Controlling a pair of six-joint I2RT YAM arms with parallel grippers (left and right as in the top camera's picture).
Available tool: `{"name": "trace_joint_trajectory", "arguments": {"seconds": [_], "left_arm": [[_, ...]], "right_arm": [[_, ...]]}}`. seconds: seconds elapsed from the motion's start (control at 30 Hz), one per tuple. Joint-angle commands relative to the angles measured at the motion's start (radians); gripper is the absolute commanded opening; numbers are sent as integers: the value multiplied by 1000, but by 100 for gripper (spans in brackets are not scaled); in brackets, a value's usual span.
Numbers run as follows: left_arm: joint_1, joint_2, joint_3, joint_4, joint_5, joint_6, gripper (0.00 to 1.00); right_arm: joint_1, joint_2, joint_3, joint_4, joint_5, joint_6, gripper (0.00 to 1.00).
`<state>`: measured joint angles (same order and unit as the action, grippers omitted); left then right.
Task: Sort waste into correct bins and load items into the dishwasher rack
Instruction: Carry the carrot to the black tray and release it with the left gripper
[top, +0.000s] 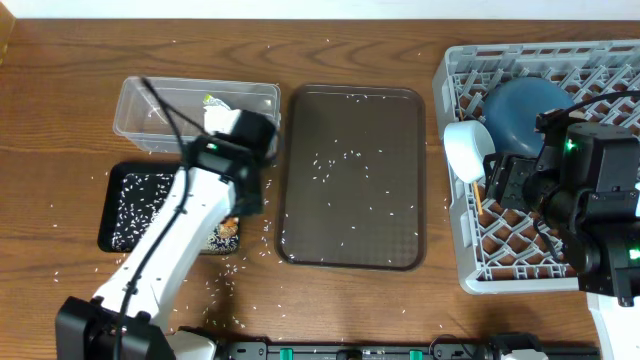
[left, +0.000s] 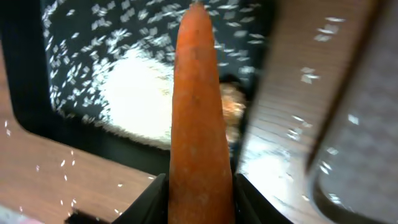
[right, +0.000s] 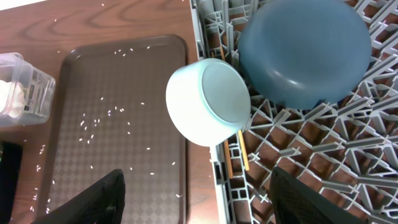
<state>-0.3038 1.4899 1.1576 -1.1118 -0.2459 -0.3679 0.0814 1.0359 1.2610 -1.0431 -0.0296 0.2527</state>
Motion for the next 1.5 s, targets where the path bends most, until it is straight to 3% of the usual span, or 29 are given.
{"name": "trace_joint_trajectory", "arguments": {"seconds": [0.0, 0.17, 0.33, 0.4, 0.5, 0.63, 0.73, 0.8, 0.83, 0.9, 1.03, 1.07, 1.1, 1.13, 1.17, 1.47], "left_arm": [[66, -7, -80, 34, -36, -40, 32], [179, -7, -217, 172, -36, -182, 32], [255, -7, -261, 322, -5, -191, 33], [263, -7, -258, 357, 18, -191, 59], [262, -10, -230, 343, 37, -190, 63], [261, -47, -128, 207, 37, -169, 67], [261, -109, -20, 100, 56, -95, 69], [261, -170, 56, 51, 114, 19, 69], [261, -207, 93, 32, 156, 100, 67], [256, -282, 145, 13, 232, 227, 52], [252, -491, 163, 41, 273, 286, 51], [252, -537, 163, 48, 273, 286, 57], [252, -584, 163, 51, 272, 286, 64], [252, -627, 163, 51, 272, 286, 91], [252, -655, 163, 51, 272, 286, 98], [252, -856, 163, 53, 273, 285, 98]], "right_arm": [[-8, -3, 2, -1, -4, 1, 70], [-8, -3, 2, 0, -4, 1, 70], [-8, -3, 2, 5, -4, 1, 70], [-8, -3, 2, 5, -4, 1, 70], [-8, -3, 2, 4, -5, 1, 69], [-8, -8, 2, 8, -5, 0, 69], [-3, -35, 2, 27, -50, -38, 69], [2, -65, 2, 57, -138, -82, 69], [4, -85, 2, 75, -191, -100, 69], [9, -125, 2, 107, -288, -117, 70], [20, -211, 2, 128, -402, -119, 79], [22, -228, 2, 126, -401, -119, 84], [23, -245, 2, 119, -400, -119, 99], [23, -259, 2, 115, -400, -119, 99], [23, -268, 2, 111, -400, -119, 99], [23, -285, 2, 82, -418, -63, 99]]}}
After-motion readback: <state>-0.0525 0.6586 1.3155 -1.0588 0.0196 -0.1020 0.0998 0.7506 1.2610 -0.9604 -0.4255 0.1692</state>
